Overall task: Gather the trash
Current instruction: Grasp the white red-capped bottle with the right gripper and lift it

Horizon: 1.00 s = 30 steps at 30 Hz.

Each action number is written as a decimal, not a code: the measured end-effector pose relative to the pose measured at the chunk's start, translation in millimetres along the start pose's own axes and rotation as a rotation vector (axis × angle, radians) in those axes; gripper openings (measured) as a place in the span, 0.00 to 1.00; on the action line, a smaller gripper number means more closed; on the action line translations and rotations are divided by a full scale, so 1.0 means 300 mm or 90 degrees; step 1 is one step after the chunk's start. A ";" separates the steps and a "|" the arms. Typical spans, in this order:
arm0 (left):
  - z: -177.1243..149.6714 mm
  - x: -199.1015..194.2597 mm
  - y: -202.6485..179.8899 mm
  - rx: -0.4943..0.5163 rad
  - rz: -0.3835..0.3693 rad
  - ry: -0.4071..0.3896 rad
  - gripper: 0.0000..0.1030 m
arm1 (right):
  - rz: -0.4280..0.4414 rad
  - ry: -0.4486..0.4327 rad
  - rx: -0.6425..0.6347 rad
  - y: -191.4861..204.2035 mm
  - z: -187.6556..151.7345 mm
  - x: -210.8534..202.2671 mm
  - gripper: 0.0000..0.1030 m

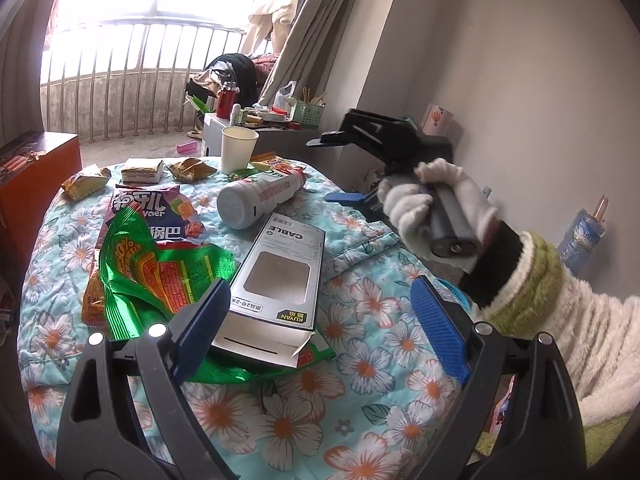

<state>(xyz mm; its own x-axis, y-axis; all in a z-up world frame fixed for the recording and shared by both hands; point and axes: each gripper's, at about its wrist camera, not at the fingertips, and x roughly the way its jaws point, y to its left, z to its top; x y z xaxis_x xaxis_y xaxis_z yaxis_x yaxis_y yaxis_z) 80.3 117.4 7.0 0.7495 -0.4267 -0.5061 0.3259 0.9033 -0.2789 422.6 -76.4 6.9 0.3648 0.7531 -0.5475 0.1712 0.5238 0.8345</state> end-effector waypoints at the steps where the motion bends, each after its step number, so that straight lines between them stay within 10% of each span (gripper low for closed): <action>1: 0.004 -0.006 -0.001 0.004 -0.001 -0.002 0.85 | -0.002 0.011 0.014 -0.006 0.036 0.043 0.79; 7: 0.011 -0.037 0.010 0.014 0.010 -0.002 0.85 | -0.048 0.054 0.102 -0.077 0.144 0.247 0.66; 16: -0.007 -0.113 0.027 0.031 0.038 -0.016 0.85 | 0.035 0.047 0.157 -0.124 0.181 0.289 0.63; 30: -0.031 -0.208 -0.069 0.064 0.023 -0.027 0.85 | 0.191 0.068 0.037 -0.015 0.015 -0.150 0.63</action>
<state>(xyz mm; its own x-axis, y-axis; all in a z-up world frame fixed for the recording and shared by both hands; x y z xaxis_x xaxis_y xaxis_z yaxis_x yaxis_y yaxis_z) 21.5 124.9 36.7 0.7845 -0.3937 -0.4790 0.3527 0.9187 -0.1776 409.5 -114.5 28.2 0.3096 0.9097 -0.2767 0.1240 0.2499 0.9603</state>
